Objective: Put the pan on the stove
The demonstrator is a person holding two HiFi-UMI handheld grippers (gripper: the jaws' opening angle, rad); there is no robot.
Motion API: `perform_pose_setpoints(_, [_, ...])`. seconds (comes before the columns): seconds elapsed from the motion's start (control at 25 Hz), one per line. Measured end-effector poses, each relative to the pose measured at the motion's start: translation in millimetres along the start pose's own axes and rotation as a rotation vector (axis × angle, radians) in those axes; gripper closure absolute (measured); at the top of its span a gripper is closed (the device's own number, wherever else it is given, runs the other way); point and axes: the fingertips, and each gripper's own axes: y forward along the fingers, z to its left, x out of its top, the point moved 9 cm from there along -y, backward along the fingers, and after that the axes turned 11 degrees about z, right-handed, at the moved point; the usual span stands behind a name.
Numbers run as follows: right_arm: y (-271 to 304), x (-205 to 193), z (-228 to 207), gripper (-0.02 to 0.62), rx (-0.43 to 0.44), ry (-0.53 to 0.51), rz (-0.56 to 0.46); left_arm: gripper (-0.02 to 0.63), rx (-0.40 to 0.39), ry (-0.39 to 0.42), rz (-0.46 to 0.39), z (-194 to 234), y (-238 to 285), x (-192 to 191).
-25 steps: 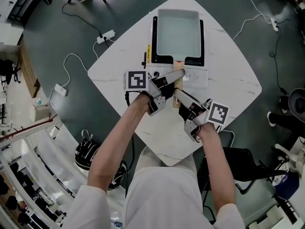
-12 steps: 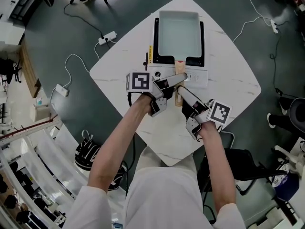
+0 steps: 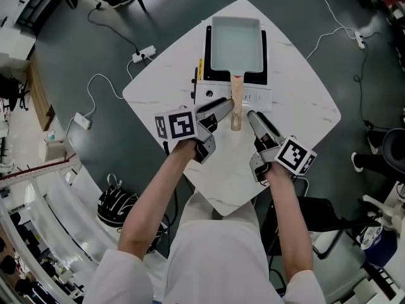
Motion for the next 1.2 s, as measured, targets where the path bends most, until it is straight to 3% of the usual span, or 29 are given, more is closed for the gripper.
perform_pose_setpoints(0.12, [-16,-2,13,0.384,-0.010,-0.061,-0.020,0.477,0.114,0.135,-0.046,-19,-26,-3])
perform_pose_setpoints(0.28, [-44,-9,29,0.442,-0.036,-0.152,-0.031,0.604,0.285,0.300,-0.068,-53,-55,-17])
perform_pose_setpoints(0.48, [-74,-17,51,0.463,-0.061,-0.248,-0.031,0.606,0.425,0.429,-0.066,-91,-81,-38])
perform_pose_setpoints(0.84, [-121,-41,101,0.463,-0.149,-0.506,0.017,0.606,0.442,0.475,-0.104,-141,-114,-90])
perform_pose_setpoints(0.92, [-134,-47,108,0.508,-0.195,-0.570,0.018,0.606,0.431,0.450,-0.101,-145,-120,-104])
perform_pose_setpoints(1.08, [-155,-51,124,0.512,-0.236,-0.673,0.014,0.606,0.432,0.451,-0.107,-160,-129,-120])
perform_pose_setpoints(1.2, [-165,-56,135,0.591,-0.250,-0.716,0.028,0.606,0.431,0.478,-0.124,-179,-134,-131])
